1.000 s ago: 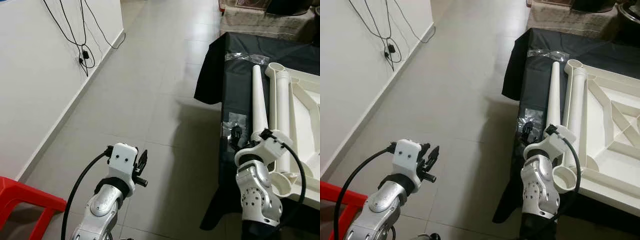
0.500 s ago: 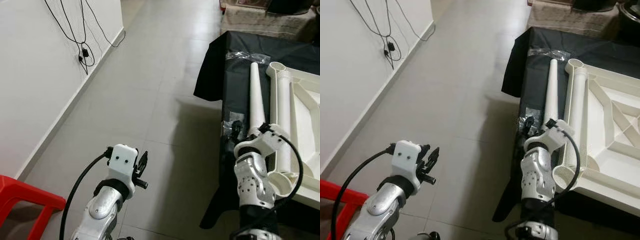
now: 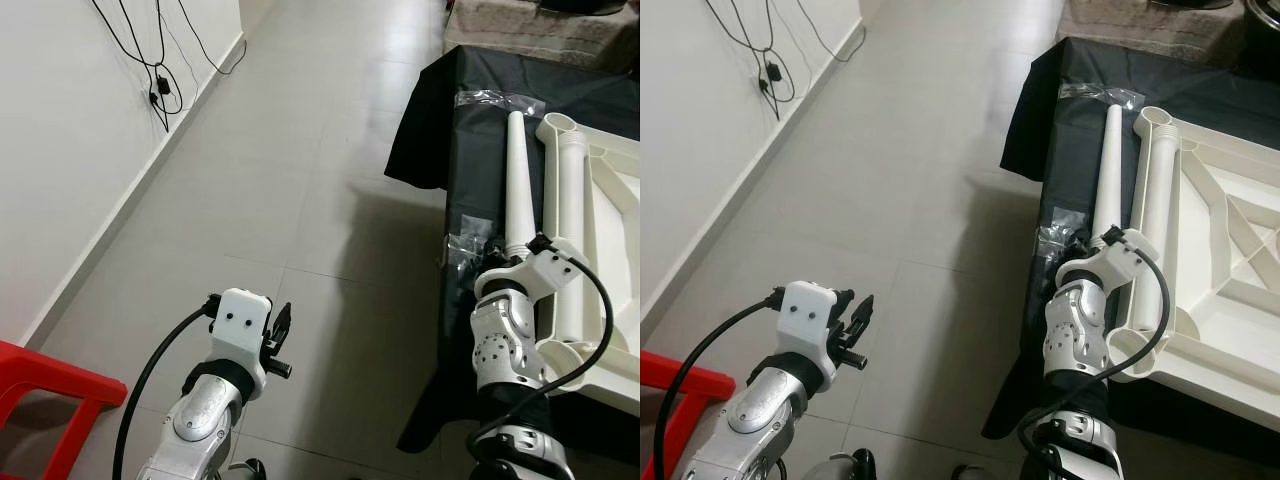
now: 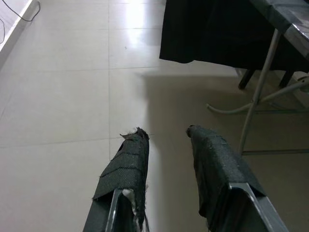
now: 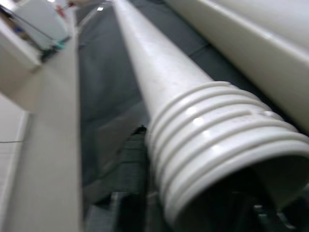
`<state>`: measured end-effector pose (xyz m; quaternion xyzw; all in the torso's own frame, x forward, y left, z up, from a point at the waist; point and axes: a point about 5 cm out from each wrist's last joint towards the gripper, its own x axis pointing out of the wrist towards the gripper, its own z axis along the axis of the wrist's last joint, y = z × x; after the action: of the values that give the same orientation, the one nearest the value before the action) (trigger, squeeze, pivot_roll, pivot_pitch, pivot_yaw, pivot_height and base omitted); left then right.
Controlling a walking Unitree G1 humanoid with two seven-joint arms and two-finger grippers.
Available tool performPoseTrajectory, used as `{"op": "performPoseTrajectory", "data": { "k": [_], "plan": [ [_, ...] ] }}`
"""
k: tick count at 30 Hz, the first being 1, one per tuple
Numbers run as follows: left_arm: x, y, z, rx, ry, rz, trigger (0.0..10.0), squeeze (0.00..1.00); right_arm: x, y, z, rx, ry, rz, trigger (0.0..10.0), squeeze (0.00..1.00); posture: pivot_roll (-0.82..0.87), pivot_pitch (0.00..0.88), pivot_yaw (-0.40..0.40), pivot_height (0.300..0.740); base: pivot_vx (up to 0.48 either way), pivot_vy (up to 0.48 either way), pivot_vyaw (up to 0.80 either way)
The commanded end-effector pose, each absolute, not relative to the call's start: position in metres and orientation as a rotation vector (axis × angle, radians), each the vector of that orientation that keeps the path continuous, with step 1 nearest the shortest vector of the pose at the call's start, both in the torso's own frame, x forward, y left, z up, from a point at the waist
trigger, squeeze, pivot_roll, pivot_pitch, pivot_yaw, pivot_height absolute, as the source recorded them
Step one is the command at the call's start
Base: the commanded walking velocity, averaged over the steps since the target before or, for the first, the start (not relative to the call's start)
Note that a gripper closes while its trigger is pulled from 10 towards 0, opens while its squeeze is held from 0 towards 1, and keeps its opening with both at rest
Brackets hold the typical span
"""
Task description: Building children table
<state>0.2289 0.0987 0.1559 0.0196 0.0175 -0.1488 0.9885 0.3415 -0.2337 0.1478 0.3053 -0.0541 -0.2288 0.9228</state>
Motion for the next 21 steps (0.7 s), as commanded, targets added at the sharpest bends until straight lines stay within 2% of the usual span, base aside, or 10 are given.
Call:
{"op": "performPoseTrajectory", "data": {
  "k": [1, 7, 13, 17, 21],
  "plan": [
    [0.229, 0.100, 0.150, 0.036, 0.057, -0.293, 10.0, 0.00, 0.339, -0.229, 0.135, 0.680, -0.070, -0.437, 0.0, 0.00, 0.11, 0.218, -0.091, 0.740, 0.000, 0.000, 0.00],
    [0.245, 0.105, 0.144, 0.033, 0.047, -0.270, 10.0, 0.00, 0.338, -0.211, 0.157, 0.803, -0.161, -0.201, 0.0, 0.00, 0.11, 0.145, -0.088, 0.740, 0.000, 0.000, 0.00],
    [0.255, 0.111, 0.143, 0.014, 0.044, -0.241, 10.0, 0.00, 0.332, -0.211, 0.170, 0.856, -0.217, -0.109, 0.0, 0.00, 0.11, 0.088, -0.088, 0.740, 0.000, 0.000, 0.00],
    [0.269, 0.124, 0.142, -0.015, 0.035, -0.196, 10.0, 0.00, 0.319, -0.216, 0.177, 0.900, -0.255, 0.001, 0.0, 0.00, 0.11, 0.045, -0.091, 0.740, 0.000, 0.000, 0.00],
    [0.283, 0.139, 0.142, -0.130, 0.041, -0.157, 10.0, 0.00, 0.306, -0.217, 0.175, 0.973, -0.231, 0.177, 0.0, 0.00, 0.11, 0.002, -0.092, 0.740, 0.000, 0.000, 0.00]
  ]
}}
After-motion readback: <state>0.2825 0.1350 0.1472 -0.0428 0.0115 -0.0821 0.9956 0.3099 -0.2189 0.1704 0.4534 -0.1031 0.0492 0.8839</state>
